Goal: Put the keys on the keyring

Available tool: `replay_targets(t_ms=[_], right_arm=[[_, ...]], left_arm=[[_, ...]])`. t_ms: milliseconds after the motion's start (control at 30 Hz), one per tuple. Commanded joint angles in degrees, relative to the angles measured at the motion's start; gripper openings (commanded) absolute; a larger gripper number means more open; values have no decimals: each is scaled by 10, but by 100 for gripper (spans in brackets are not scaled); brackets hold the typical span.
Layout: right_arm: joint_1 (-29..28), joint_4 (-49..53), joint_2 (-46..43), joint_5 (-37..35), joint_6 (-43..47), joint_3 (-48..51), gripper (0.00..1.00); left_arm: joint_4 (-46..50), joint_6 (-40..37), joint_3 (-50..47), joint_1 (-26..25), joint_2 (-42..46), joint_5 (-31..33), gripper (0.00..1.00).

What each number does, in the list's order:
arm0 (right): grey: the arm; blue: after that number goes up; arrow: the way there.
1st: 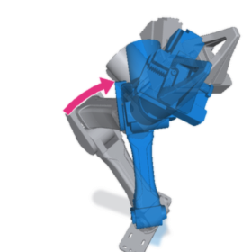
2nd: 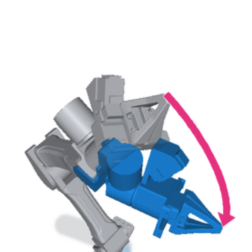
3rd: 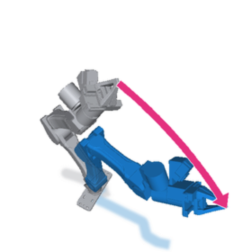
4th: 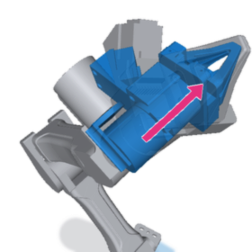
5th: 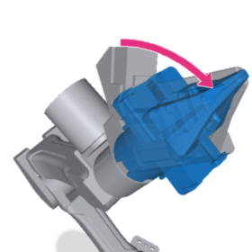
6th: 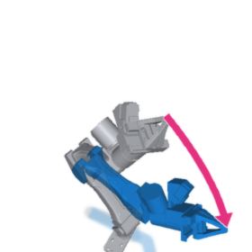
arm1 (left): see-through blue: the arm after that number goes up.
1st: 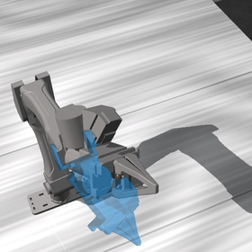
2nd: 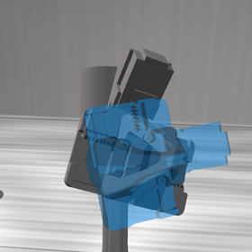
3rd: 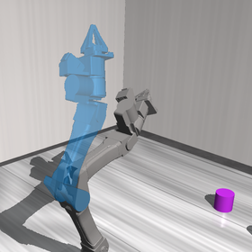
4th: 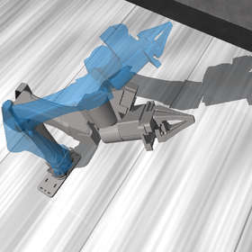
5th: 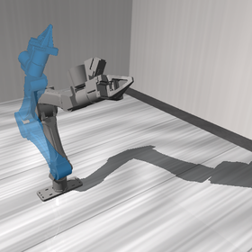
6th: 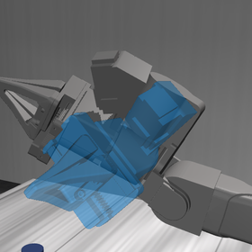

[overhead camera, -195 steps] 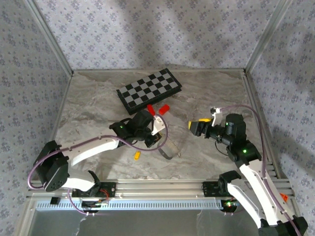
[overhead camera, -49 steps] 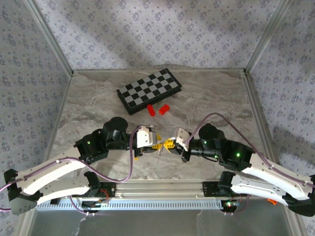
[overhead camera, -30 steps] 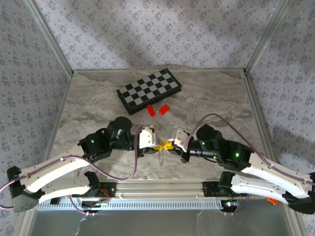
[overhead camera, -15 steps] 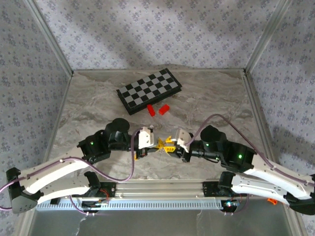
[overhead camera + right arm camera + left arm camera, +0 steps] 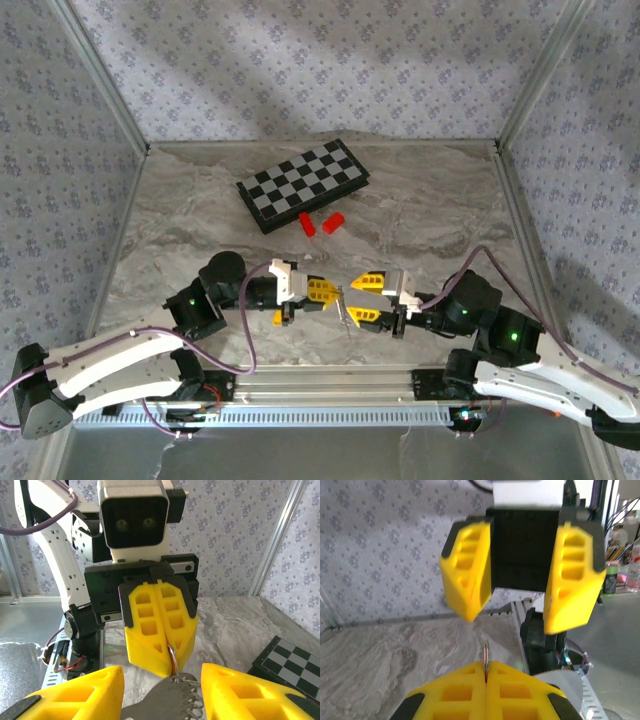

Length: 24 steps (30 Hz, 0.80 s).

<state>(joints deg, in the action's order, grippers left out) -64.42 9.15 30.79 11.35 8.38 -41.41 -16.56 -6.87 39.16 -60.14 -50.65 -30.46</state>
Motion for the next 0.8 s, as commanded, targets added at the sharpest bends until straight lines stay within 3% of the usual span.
replay_targets(t_ms=[0, 433, 767], right_arm=[[0, -26, -4, 10, -9, 11, 45], [4, -73, 9, 14, -15, 23, 33], [5, -89, 19, 14, -24, 31, 12]], left_arm=[[-59, 20, 5, -2, 11, -28, 0], [-62, 21, 7, -2, 6, -47, 0], [-55, 20, 9, -2, 0, -45, 0]])
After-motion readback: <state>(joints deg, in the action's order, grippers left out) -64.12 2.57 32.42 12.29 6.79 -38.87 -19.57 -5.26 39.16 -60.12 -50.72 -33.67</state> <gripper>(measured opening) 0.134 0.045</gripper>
